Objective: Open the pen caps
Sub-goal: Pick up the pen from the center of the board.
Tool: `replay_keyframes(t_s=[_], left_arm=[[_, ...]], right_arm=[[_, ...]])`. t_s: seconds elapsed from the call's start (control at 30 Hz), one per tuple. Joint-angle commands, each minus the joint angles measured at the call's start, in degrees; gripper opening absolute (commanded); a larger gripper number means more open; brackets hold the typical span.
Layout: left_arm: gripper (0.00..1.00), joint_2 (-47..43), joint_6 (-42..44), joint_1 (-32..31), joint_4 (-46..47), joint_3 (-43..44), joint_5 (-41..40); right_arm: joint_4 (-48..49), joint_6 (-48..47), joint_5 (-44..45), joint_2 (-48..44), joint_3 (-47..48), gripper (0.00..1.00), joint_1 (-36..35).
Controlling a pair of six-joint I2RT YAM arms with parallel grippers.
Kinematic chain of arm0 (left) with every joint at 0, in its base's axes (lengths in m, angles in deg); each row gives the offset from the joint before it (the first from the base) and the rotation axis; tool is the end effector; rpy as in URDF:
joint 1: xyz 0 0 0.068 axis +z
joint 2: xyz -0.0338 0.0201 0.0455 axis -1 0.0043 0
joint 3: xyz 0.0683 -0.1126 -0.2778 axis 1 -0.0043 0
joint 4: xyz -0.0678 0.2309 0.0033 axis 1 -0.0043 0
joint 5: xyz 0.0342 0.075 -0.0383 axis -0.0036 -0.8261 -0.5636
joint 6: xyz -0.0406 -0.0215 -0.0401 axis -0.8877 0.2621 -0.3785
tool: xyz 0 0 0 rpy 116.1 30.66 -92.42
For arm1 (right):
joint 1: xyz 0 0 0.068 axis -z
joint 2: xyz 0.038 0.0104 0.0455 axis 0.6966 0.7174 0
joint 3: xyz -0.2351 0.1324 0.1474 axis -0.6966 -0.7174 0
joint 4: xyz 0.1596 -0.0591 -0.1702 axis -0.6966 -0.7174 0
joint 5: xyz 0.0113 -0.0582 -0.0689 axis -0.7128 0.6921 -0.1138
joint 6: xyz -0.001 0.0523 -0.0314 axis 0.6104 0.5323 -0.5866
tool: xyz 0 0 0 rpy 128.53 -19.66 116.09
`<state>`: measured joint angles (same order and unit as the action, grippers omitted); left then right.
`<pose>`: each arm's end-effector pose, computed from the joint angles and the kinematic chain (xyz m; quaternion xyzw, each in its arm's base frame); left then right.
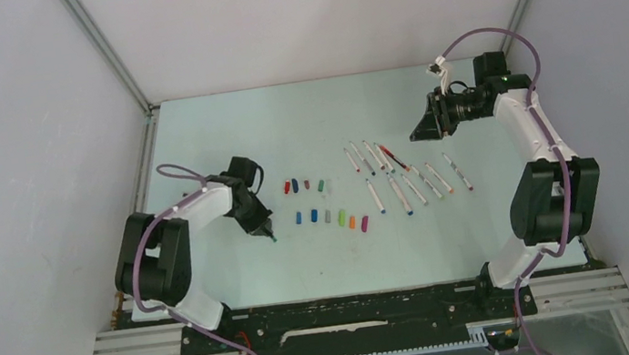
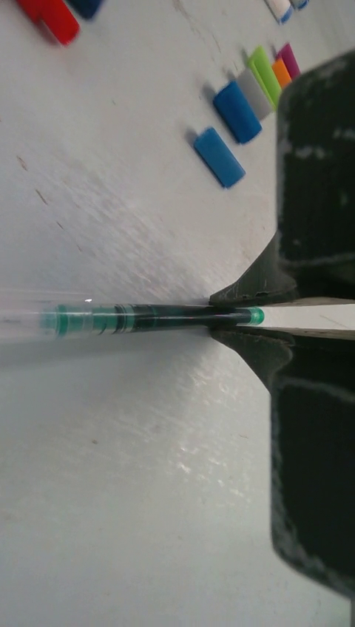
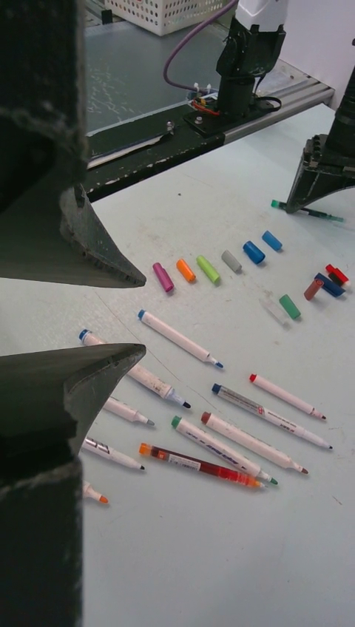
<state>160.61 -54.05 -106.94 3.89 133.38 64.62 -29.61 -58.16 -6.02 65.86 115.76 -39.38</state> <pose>0.2508 -0.0791 0.1929 -0.2794 0.9553 -0.0665 0.0705 0.3242 0.0125 0.3348 -0.2657 0.8085 0.4157 0.3209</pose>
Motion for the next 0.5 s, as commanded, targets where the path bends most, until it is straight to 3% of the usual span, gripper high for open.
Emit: replay_keyframes(t_s=[0.0, 0.23, 0.47], left_arm=[[0.00, -2.54, 1.40, -2.43, -4.04, -3.82, -6.79], [0.00, -16.28, 1.96, -4.97, -2.87, -5.01, -4.64], [0.00, -30.63, 7.29, -5.23, 11.14, -8.07, 4.08]], right_arm=[[-0.52, -1.23, -3.01, -2.52, 0.10, 0.36, 0.15], [-2.56, -5.03, -6.95, -4.36, -0.23, 0.38, -1.30], [-3.85, -8.14, -9.56, -9.36, -1.46, 0.40, -4.60]])
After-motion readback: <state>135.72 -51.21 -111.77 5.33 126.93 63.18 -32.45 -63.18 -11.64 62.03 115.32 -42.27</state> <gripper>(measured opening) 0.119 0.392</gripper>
